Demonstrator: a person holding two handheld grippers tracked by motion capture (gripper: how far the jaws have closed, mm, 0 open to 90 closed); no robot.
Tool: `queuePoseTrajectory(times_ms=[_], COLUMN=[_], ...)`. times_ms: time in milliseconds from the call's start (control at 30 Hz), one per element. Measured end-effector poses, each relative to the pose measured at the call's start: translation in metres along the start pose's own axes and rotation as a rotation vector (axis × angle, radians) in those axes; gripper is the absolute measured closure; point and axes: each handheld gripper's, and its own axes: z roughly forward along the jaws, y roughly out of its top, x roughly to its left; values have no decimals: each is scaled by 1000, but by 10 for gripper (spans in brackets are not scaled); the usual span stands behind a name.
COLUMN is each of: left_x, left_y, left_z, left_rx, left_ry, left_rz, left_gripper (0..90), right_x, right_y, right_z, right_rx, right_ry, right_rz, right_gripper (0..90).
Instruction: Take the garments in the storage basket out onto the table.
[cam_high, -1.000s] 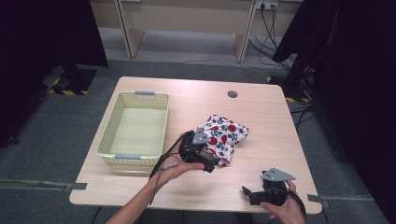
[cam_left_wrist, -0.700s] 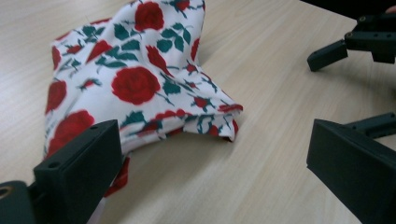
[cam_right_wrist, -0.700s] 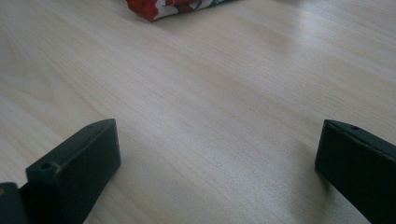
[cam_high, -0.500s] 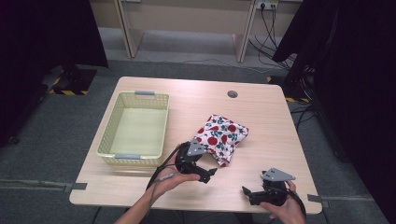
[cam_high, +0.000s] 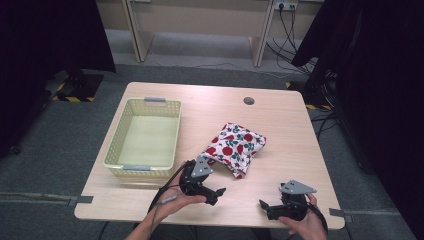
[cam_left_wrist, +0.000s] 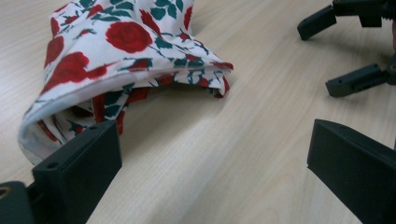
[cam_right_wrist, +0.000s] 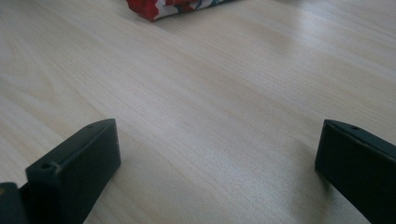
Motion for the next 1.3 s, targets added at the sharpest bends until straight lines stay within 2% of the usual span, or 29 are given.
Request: queuePoseTrajectory(times_ms=[233, 467, 667, 733, 900, 1300], left_x=[-3, -4, -1, 1, 5, 9], left_y=[-11, -22, -29, -34, -46, -66], left_z=[-1, -5, -9, -10, -12, -28], left_rx=[7, 10, 13, 17, 36, 57], left_ry=[-37, -45, -32, -27, -14, 22], left_rz=[-26, -31, -36, -29, -40, -33], left_gripper=[20, 19, 18, 18, 18, 18], right_x=[0, 0, 0, 0, 0, 0], right_y=[0, 0, 0, 0, 0, 0], right_z=[0, 0, 0, 0, 0, 0], right_rx=[-1, -1, -1, -1, -1, -1], right_ry=[1, 1, 1, 2, 5, 3], right_rz=[0, 0, -1, 0, -1, 0], right_gripper=[5, 6, 5, 5, 5, 5])
